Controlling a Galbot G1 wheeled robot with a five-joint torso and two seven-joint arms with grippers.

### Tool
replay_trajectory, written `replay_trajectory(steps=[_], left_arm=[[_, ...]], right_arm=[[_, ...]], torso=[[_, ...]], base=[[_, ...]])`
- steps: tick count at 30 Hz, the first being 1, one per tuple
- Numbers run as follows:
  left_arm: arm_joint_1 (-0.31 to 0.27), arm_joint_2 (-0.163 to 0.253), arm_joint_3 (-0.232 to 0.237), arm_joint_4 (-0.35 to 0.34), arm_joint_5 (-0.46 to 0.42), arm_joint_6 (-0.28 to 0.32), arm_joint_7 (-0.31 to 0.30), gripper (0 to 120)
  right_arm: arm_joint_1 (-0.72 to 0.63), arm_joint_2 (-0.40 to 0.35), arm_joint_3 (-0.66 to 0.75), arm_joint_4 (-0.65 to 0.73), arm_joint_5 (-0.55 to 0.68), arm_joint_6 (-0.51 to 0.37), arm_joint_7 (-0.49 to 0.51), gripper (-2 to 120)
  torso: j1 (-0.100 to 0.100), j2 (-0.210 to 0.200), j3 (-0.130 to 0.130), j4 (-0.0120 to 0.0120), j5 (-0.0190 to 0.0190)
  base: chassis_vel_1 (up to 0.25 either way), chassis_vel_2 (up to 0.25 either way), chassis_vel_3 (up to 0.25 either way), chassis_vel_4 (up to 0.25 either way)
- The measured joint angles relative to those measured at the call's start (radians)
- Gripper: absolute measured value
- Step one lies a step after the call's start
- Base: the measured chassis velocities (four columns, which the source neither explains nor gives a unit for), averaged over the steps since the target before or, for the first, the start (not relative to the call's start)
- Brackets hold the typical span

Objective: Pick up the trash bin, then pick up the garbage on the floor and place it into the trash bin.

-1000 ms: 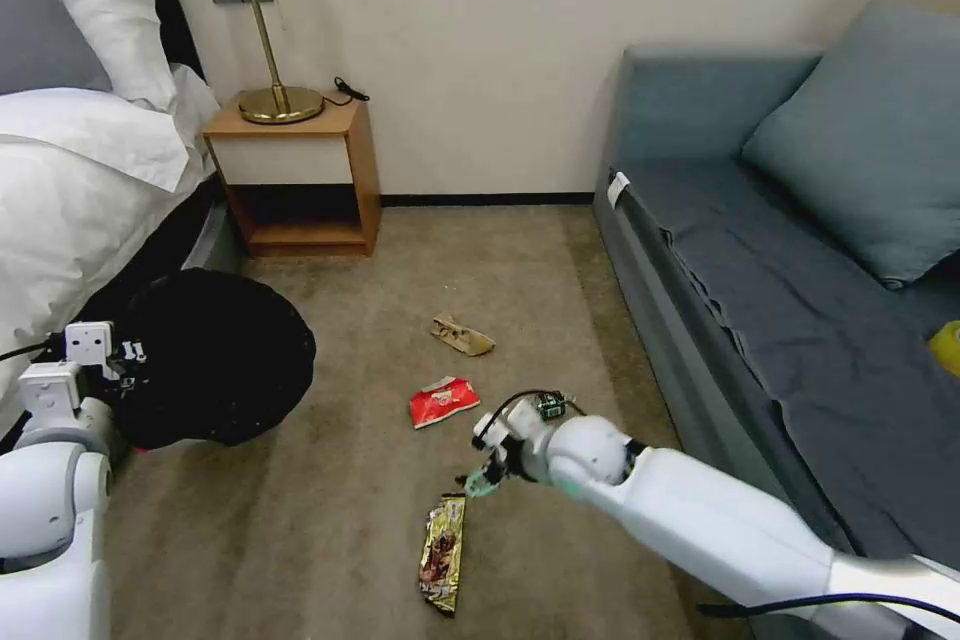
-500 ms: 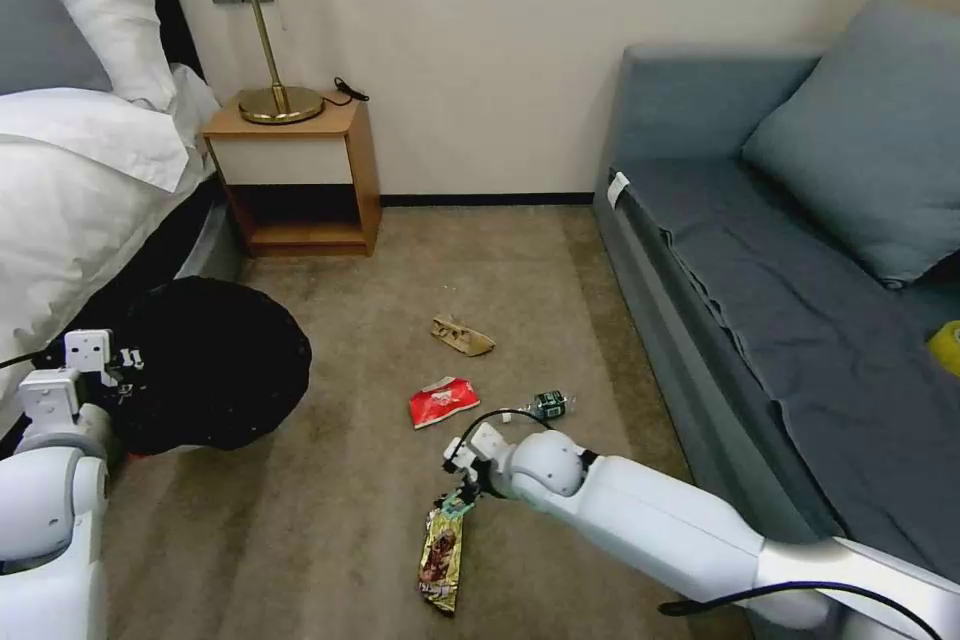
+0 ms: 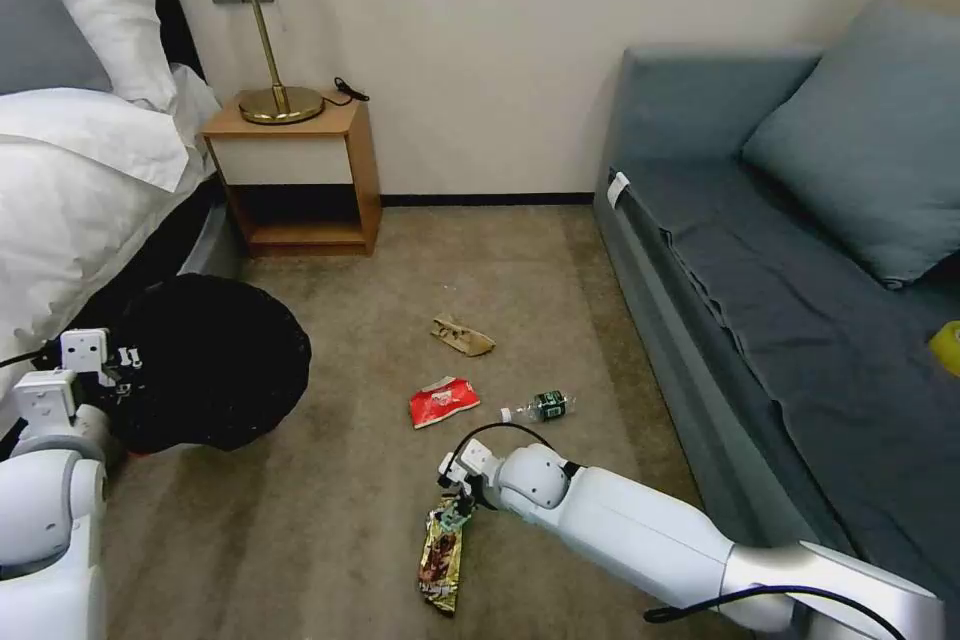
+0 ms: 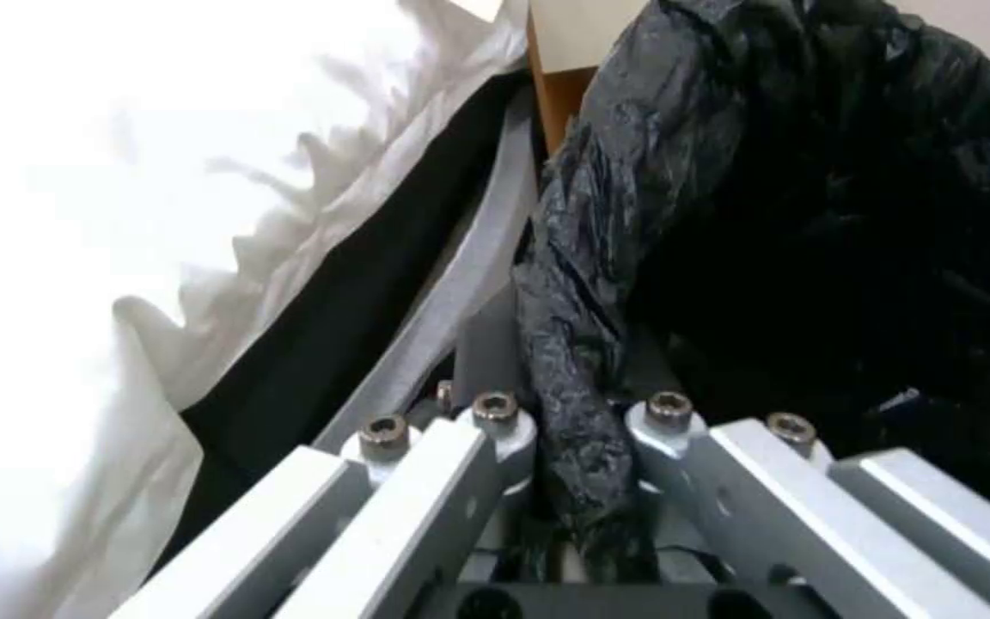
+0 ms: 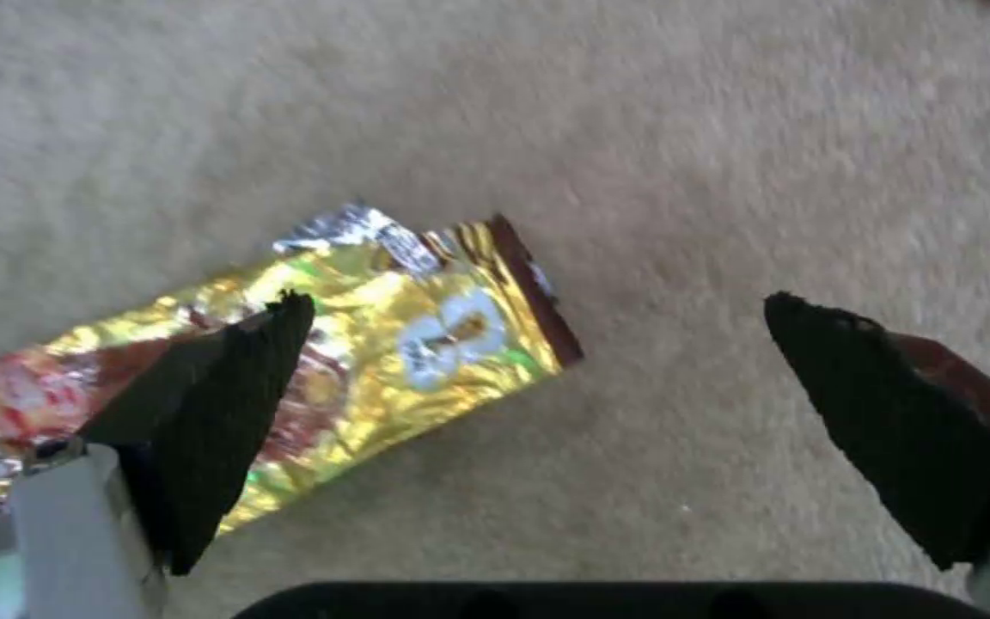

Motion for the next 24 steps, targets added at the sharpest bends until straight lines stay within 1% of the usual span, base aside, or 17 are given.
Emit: replay_trajectory(steps=[8,18,22,24], left_arm=[[-0.008,-0.006,0.009,-0.001,0.0,0.0,0.0,4],[-0.01,-0.003,0.008,0.008,0.0,-0.003,-0.001,4],[-0.012,-0.003,0.009,0.008,-0.001,-0.004,-0.001,4],[-0.012,-0.003,0.009,0.008,-0.003,-0.005,-0.001,4]], right_arm=[[-0.014,0.008,0.004,-0.02,-0.013,0.0,-0.009,100],[-0.028,0.031,0.008,-0.056,-0.036,0.01,-0.029,100],[-0.029,0.041,0.008,-0.076,-0.043,0.013,-0.034,97],[-0.03,0.048,0.01,-0.095,-0.055,0.017,-0.041,88]], torso=[[0.0,0.0,0.0,0.0,0.0],[0.0,0.0,0.0,0.0001,0.0],[0.0,0.0,0.0,0.0001,0.0],[0.0,0.0,0.0,0.0001,0.0]], base=[[0.0,0.0,0.0,0.0],[0.0,0.0,0.0,0.0],[0.0,0.0,0.0,0.0],[0.0,0.0,0.0,0.0]])
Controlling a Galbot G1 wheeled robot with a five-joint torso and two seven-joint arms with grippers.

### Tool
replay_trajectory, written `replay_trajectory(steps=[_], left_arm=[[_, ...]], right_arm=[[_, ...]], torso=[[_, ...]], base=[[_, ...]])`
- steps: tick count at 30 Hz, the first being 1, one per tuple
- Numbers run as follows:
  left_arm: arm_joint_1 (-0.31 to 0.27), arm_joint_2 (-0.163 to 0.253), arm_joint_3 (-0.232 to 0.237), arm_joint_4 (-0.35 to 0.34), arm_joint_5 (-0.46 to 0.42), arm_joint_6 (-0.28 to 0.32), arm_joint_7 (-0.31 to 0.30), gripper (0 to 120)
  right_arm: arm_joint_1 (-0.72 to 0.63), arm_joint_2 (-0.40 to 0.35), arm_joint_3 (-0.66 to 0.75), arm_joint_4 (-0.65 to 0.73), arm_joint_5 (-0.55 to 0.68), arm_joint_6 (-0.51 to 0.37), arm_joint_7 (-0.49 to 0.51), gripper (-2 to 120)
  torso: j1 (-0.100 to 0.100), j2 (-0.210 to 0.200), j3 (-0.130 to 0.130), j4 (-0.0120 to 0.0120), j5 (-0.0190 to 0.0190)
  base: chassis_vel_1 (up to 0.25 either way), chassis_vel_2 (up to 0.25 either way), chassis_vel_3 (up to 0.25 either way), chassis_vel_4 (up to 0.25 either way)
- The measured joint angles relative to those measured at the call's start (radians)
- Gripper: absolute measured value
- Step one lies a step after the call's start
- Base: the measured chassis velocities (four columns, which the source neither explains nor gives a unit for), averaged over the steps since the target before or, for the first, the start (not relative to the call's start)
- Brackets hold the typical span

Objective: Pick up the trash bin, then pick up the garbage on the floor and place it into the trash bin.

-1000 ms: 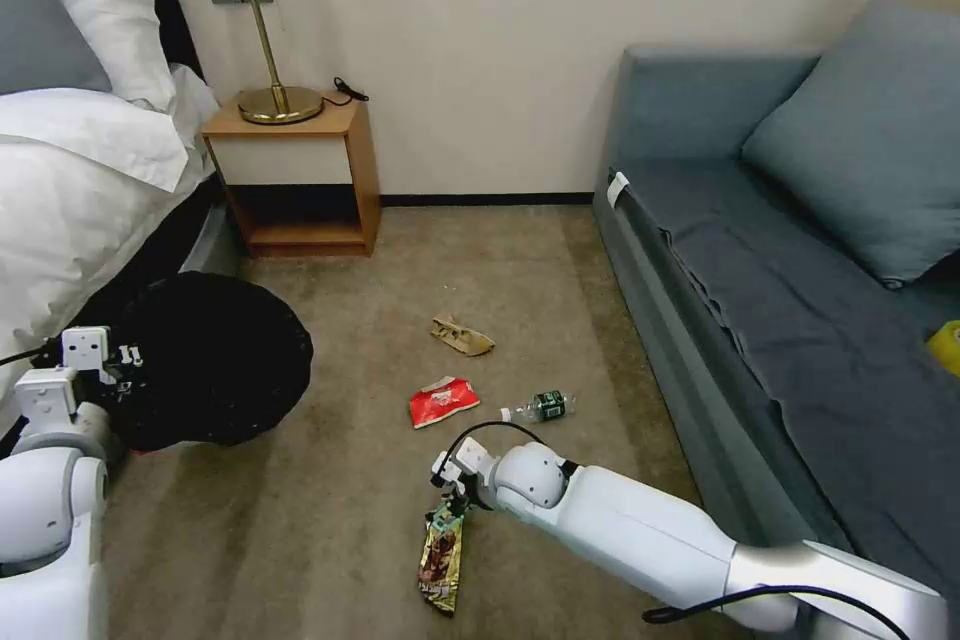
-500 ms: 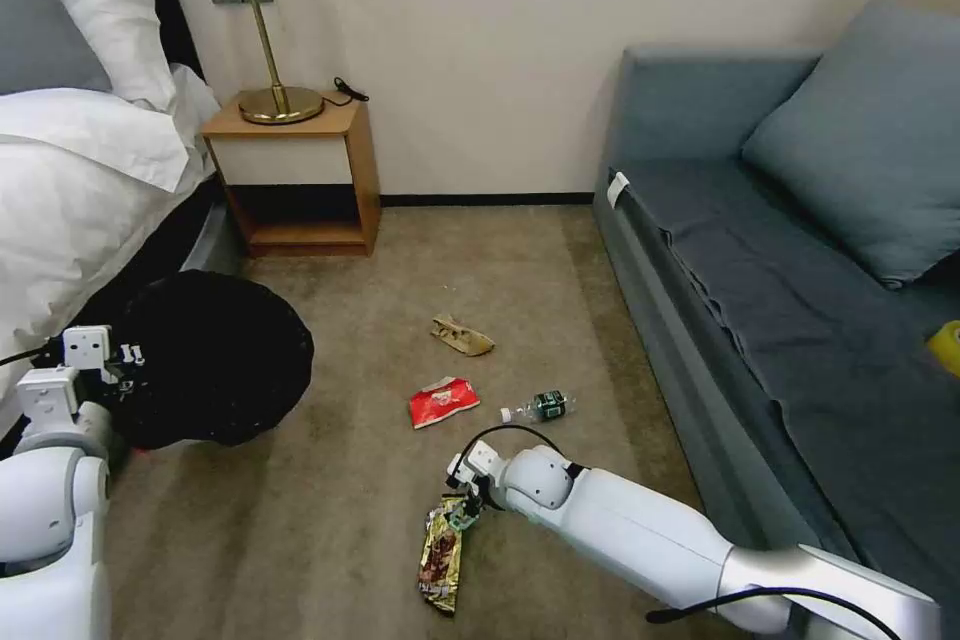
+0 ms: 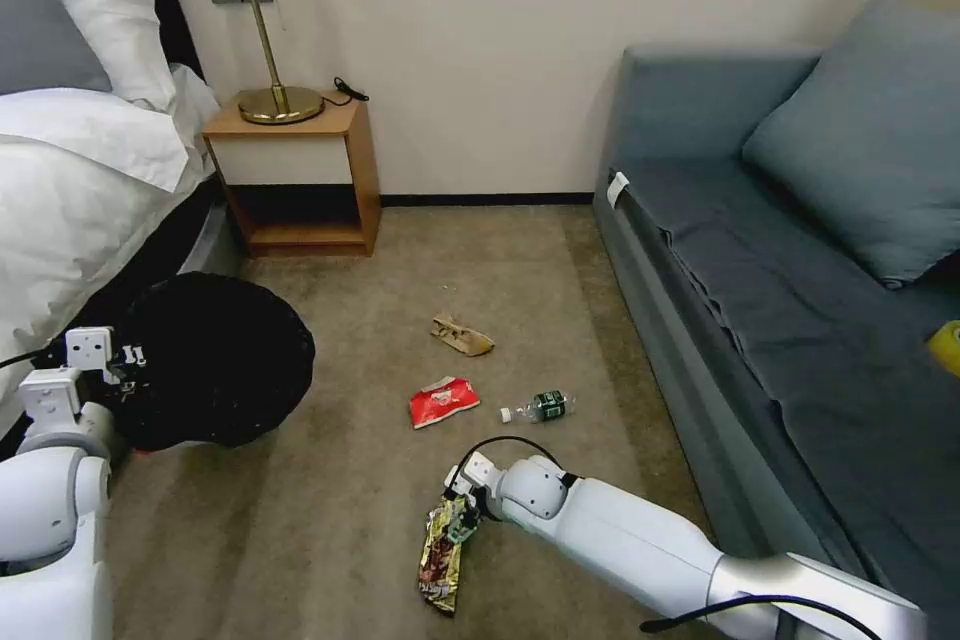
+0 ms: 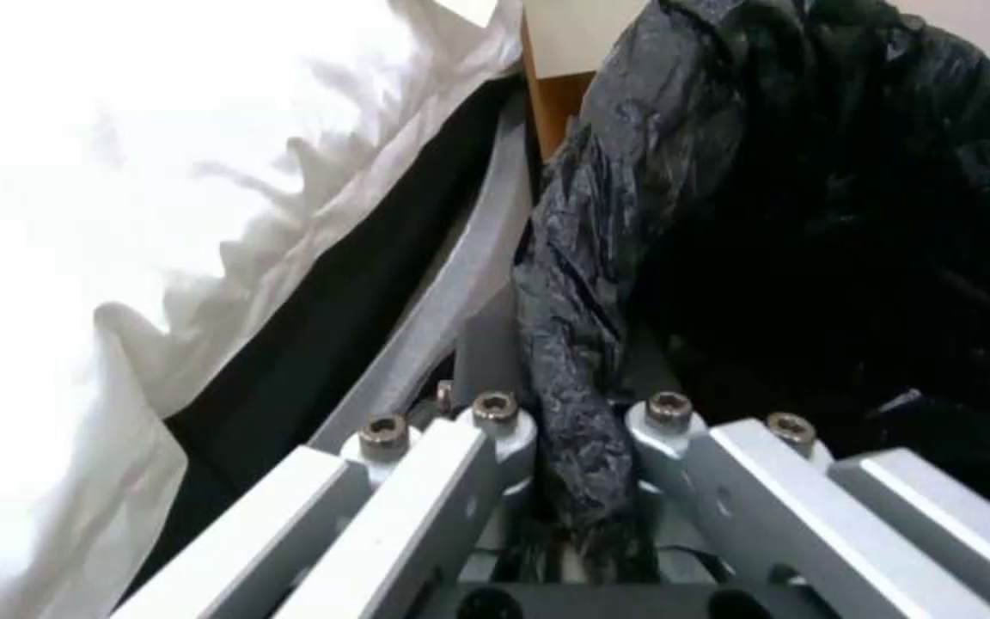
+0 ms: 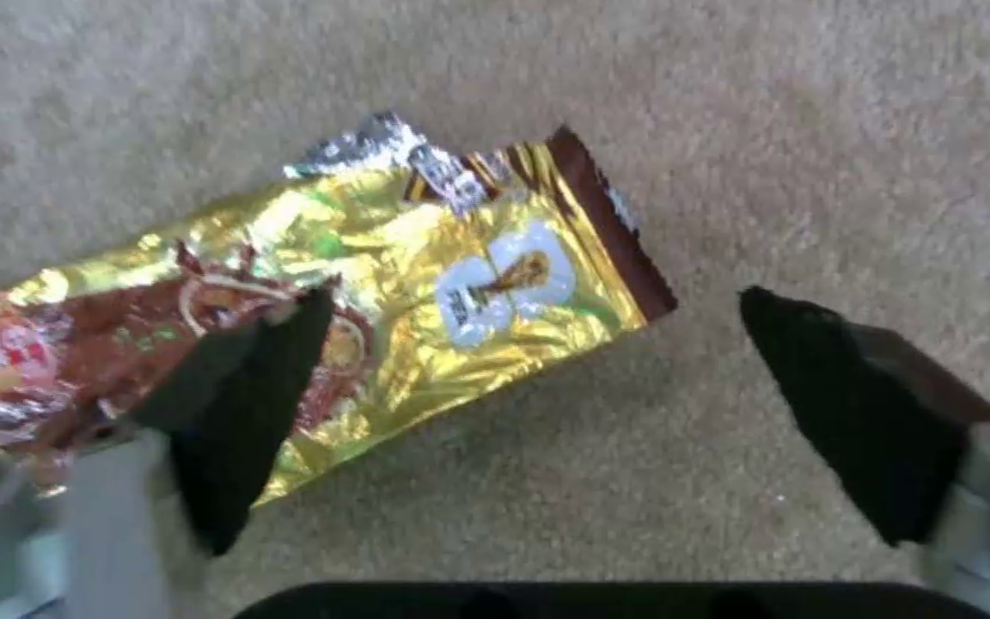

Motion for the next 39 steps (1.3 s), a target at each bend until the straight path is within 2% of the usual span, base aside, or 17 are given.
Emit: replay_trajectory(steps=[3,6,8,11,13,16,17,20,22,25,39], left_arm=[[0.0,0.001,0.0,0.0,-0.001,-0.001,0.0,4],[0.001,0.003,-0.002,0.001,-0.004,-0.003,0.0,4],[0.001,0.003,-0.002,0.002,-0.004,-0.004,0.0,4],[0.0,0.003,-0.002,0.002,-0.004,-0.004,0.0,4],[-0.002,0.003,-0.002,0.002,-0.004,-0.004,0.0,4],[-0.004,0.003,0.0,0.002,-0.004,-0.004,0.0,4],[-0.004,0.003,0.0,0.002,-0.004,-0.004,0.0,4],[-0.004,0.004,0.0,0.001,-0.005,-0.004,0.0,4],[-0.003,0.004,-0.001,0.001,-0.005,-0.004,0.0,4],[-0.003,0.007,-0.003,0.001,-0.007,-0.004,0.0,4],[-0.007,0.009,0.0,-0.003,-0.009,-0.002,0.0,4]], right_arm=[[-0.002,0.004,0.006,-0.014,-0.009,0.003,-0.006,80],[-0.006,0.003,0.011,-0.026,-0.022,0.007,-0.017,64],[-0.008,0.002,0.013,-0.027,-0.025,0.008,-0.02,61],[-0.011,0.002,0.019,-0.029,-0.032,0.01,-0.026,46],[-0.012,0.003,0.021,-0.029,-0.033,0.01,-0.027,43],[-0.012,0.003,0.022,-0.029,-0.034,0.01,-0.031,30],[-0.012,0.003,0.022,-0.029,-0.034,0.01,-0.031,30],[-0.014,0.004,0.024,-0.029,-0.039,0.012,-0.034,16],[-0.015,0.004,0.024,-0.03,-0.039,0.013,-0.034,12],[-0.015,0.004,0.025,-0.028,-0.04,0.013,-0.035,0],[-0.004,-0.019,0.042,0.01,-0.036,0.013,-0.04,0]], torso=[[0.0,0.0,0.0,0.0,0.0],[0.0,0.0,0.0,0.0,0.0],[0.0,0.0,0.0,0.0,0.0],[0.0,0.0,0.0,0.0,0.0],[0.0,0.0,0.0,0.0,0.0],[0.0,0.0,0.0,0.0,0.0],[0.0,0.0,0.0,0.0,0.0],[0.0,0.0,0.0,0.0,0.0],[0.0,0.0,0.0,0.0,0.0],[0.0,0.0,0.0,0.0,0.0],[0.0,0.0,0.0,0.0,0.0]], base=[[0.0,0.0,0.0,0.0],[0.0,0.0,0.0,0.0],[0.0,0.0,0.0,0.0],[0.0,0.0,0.0,0.0],[0.0,0.0,0.0,0.0],[0.0,0.0,0.0,0.0],[0.0,0.0,0.0,0.0],[0.0,0.0,0.0,0.0],[0.0,0.0,0.0,0.0],[0.0,0.0,0.0,0.0],[0.0,0.0,0.0,0.0]])
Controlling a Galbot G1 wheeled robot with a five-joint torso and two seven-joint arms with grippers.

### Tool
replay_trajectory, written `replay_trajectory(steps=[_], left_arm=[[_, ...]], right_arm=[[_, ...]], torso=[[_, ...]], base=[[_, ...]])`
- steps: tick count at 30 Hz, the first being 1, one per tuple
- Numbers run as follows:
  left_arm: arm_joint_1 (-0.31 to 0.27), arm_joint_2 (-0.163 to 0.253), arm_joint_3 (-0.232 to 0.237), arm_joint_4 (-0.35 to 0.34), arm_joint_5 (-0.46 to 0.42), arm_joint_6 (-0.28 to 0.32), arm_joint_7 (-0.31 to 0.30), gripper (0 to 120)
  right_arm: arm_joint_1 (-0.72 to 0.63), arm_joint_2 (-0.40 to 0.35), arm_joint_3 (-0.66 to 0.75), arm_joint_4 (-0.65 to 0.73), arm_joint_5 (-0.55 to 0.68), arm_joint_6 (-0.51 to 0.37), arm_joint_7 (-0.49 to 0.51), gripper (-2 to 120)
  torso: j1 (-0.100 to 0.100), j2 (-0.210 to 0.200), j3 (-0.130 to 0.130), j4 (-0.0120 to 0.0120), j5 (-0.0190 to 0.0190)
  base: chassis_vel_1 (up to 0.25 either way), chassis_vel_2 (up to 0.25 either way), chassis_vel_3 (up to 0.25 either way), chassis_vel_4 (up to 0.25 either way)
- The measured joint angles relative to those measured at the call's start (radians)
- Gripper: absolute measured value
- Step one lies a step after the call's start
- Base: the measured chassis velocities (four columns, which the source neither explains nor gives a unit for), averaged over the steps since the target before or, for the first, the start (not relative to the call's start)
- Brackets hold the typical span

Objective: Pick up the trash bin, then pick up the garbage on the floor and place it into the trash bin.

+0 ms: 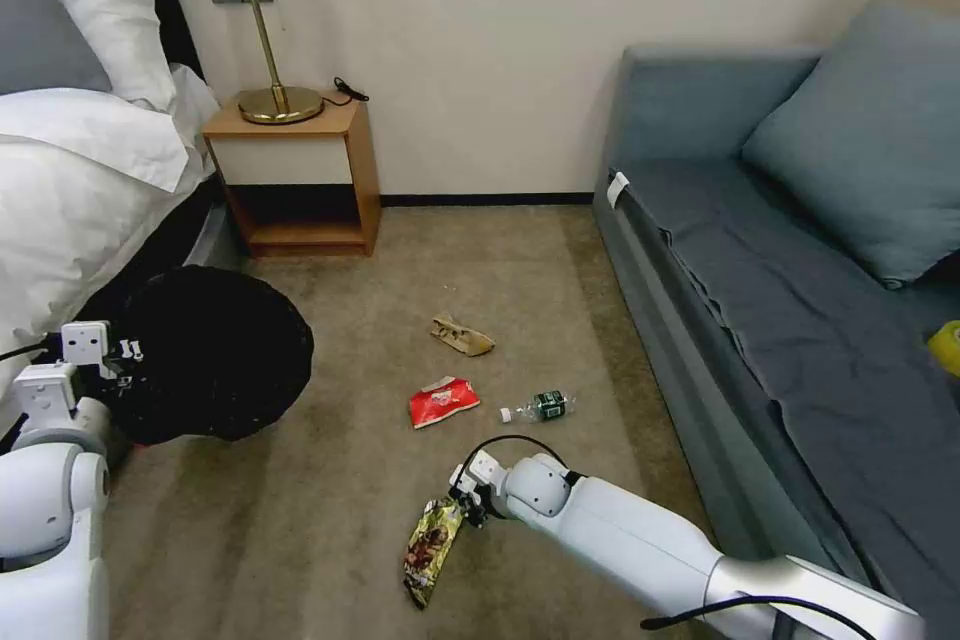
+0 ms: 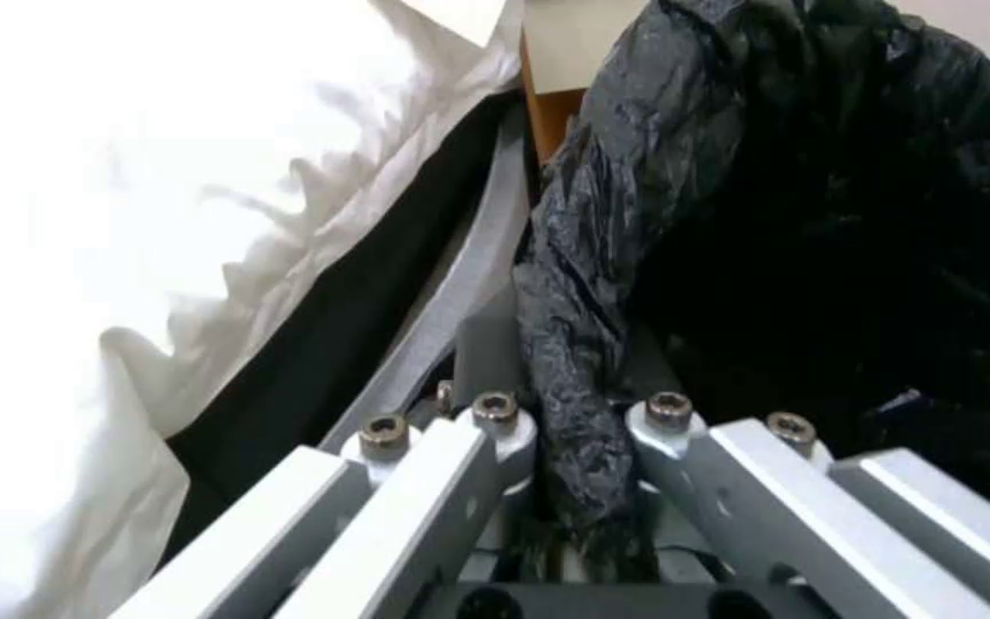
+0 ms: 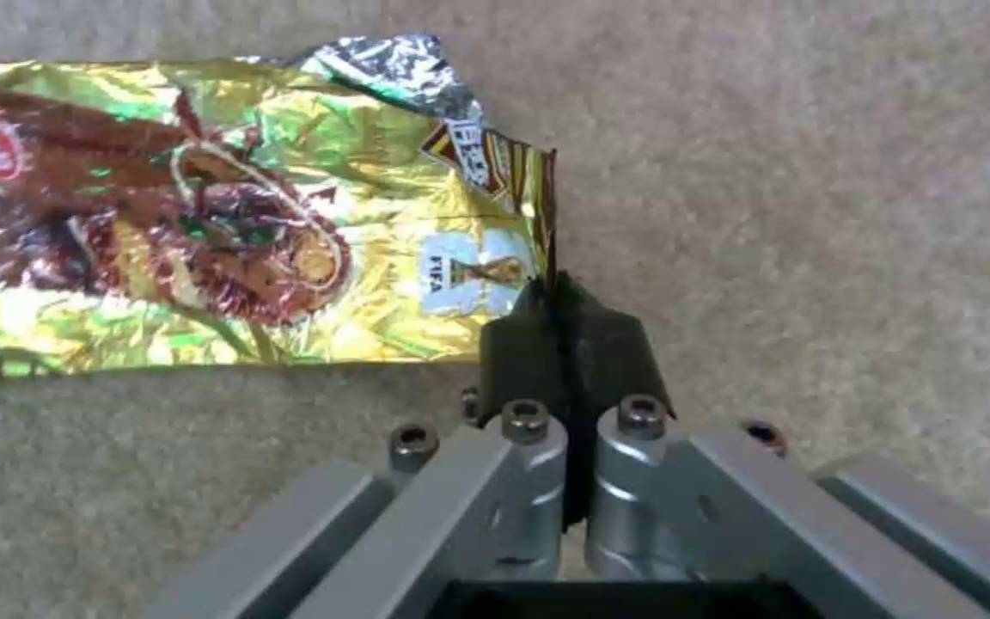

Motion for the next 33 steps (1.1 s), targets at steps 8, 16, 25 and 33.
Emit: replay_trajectory(steps=[8,16,25,33], left_arm=[[0.01,-0.002,0.0,0.013,0.0,-0.006,0.0,4],[0.022,-0.02,0.013,0.016,-0.007,-0.007,0.0,4],[0.038,-0.04,0.029,0.004,-0.011,-0.007,0.001,4],[0.035,-0.055,0.053,0.0,0.0,-0.007,0.001,4]], right_arm=[[0.003,-0.074,0.068,0.079,-0.005,0.003,-0.01,0],[0.032,-0.167,0.225,0.217,0.027,0.002,-0.021,0],[0.098,-0.22,0.39,0.342,0.114,-0.015,-0.024,0],[0.136,-0.252,0.448,0.486,0.187,-0.039,-0.024,0]], torso=[[0.0,0.0,0.0,0.0,0.0002],[0.0,0.0,0.0,0.0,0.0002],[0.0,0.0,0.0,0.0,0.0001],[0.0,0.0,0.0,0.0,0.0001]], base=[[0.0,0.0,0.0,0.0],[0.0,0.0,0.0,0.0],[0.0,0.0,0.0,0.0],[0.0,0.0,0.0,0.0]])
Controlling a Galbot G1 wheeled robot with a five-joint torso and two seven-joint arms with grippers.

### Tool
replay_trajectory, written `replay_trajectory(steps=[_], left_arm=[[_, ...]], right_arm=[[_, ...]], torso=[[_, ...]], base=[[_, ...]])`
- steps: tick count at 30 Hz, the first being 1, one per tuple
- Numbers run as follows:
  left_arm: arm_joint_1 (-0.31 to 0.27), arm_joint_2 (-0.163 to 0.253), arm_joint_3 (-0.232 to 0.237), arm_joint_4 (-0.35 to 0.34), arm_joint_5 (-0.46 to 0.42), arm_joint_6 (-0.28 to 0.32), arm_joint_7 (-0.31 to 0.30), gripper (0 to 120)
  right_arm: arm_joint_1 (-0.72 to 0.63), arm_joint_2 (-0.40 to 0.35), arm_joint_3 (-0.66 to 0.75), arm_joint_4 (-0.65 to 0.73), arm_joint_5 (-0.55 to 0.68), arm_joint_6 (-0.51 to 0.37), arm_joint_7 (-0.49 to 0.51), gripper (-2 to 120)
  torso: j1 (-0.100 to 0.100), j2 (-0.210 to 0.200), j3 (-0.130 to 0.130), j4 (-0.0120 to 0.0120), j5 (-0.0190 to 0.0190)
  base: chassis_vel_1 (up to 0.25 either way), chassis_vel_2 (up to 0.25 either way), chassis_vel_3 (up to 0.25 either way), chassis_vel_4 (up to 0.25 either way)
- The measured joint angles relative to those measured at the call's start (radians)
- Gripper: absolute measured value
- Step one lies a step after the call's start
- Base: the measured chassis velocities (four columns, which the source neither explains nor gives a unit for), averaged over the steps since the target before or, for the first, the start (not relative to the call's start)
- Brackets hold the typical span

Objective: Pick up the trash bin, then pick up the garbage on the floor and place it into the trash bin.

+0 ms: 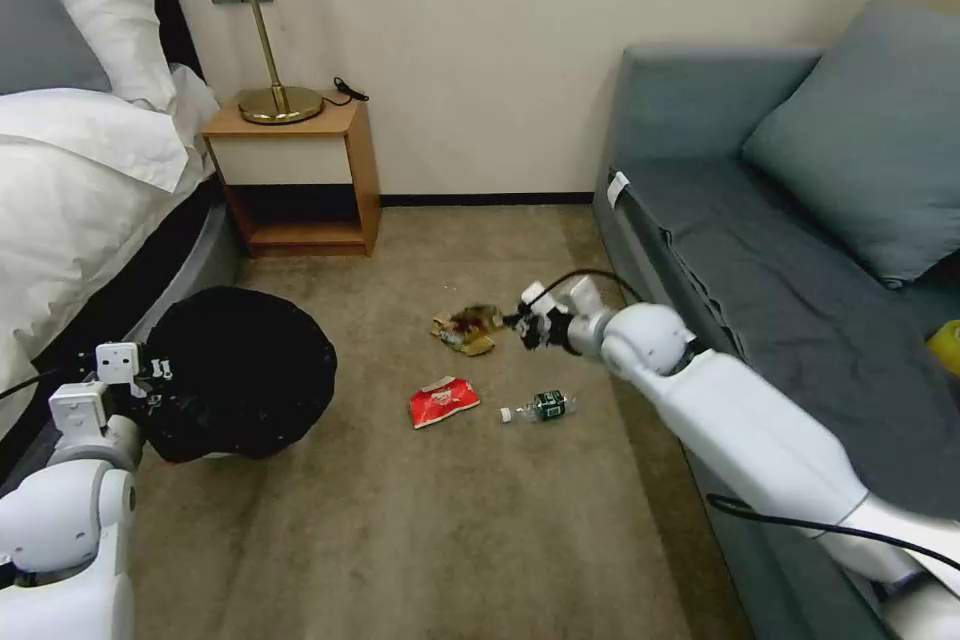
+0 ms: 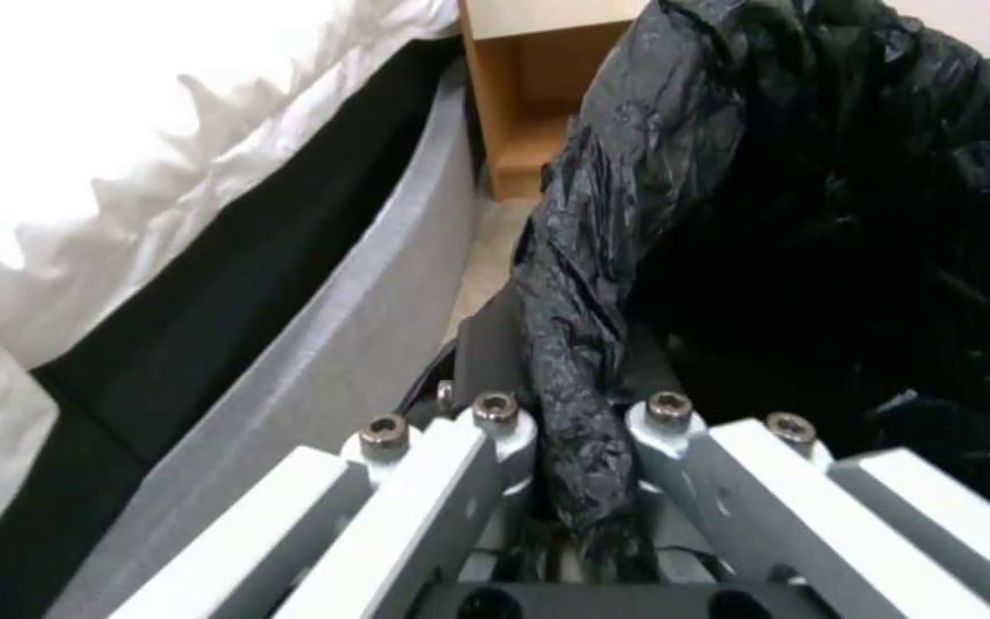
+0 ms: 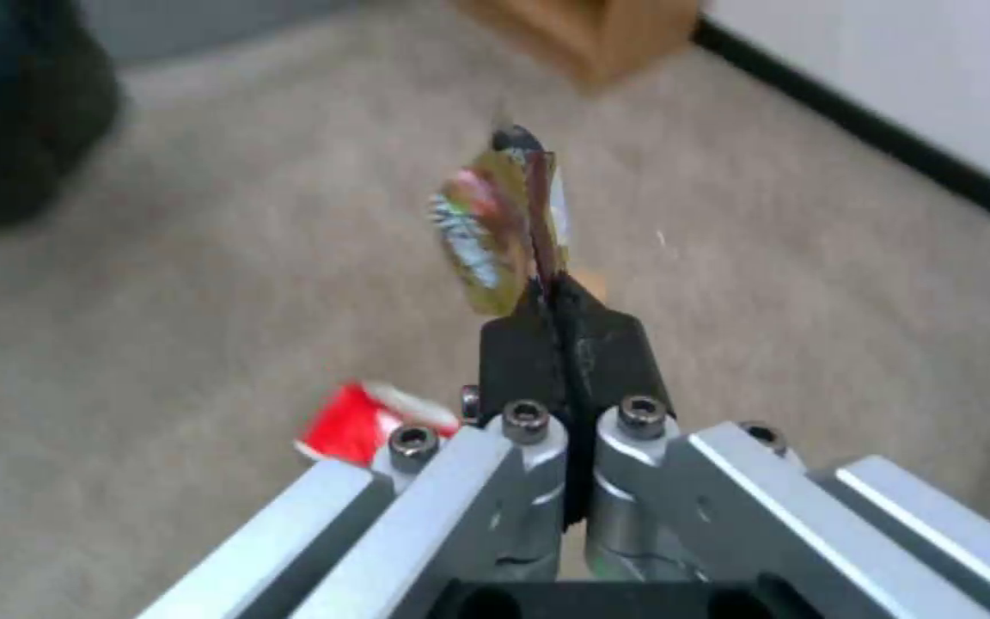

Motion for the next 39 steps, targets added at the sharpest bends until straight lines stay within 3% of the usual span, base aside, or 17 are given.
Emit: replay_trajectory(steps=[6,9,19,24,30,39], left_arm=[[-0.013,-0.013,0.023,0.009,0.001,0.0,0.008,4],[-0.025,-0.017,0.035,0.015,-0.003,0.0,0.013,4],[-0.039,-0.042,0.064,0.009,0.0,0.005,0.016,4],[-0.036,-0.044,0.066,0.002,-0.001,0.008,0.016,4],[-0.03,-0.038,0.065,-0.011,-0.009,0.014,0.016,4],[-0.028,-0.039,0.064,-0.008,-0.012,0.014,0.017,4]], right_arm=[[0.029,0.008,0.009,0.121,0.075,-0.026,0.007,0],[0.04,0.016,0.004,0.209,0.177,-0.048,0.026,0],[0.06,0.052,-0.059,0.279,0.268,-0.069,0.053,0],[0.075,0.102,-0.123,0.246,0.246,-0.046,0.055,0],[0.11,0.198,-0.234,0.099,0.155,-0.014,0.062,0],[0.135,0.275,-0.289,-0.042,0.082,0.007,0.066,30]], torso=[[0.0,0.0,0.0,0.0,-0.0001],[0.0,0.0,0.0,0.0,-0.0002],[0.0,0.0,0.0,-0.0001,-0.0003],[0.0,0.0,0.0,0.0,-0.0003],[0.0,0.0,0.0,0.0001,-0.0003],[0.0,0.0,0.0,0.0001,-0.0004]], base=[[0.0,0.0,0.0,0.0],[0.0,0.0,0.0,0.0],[0.0,0.0,0.0,0.0],[0.0,0.0,0.0,0.0],[0.0,0.0,0.0,0.0],[0.0,0.0,0.0,0.0]])
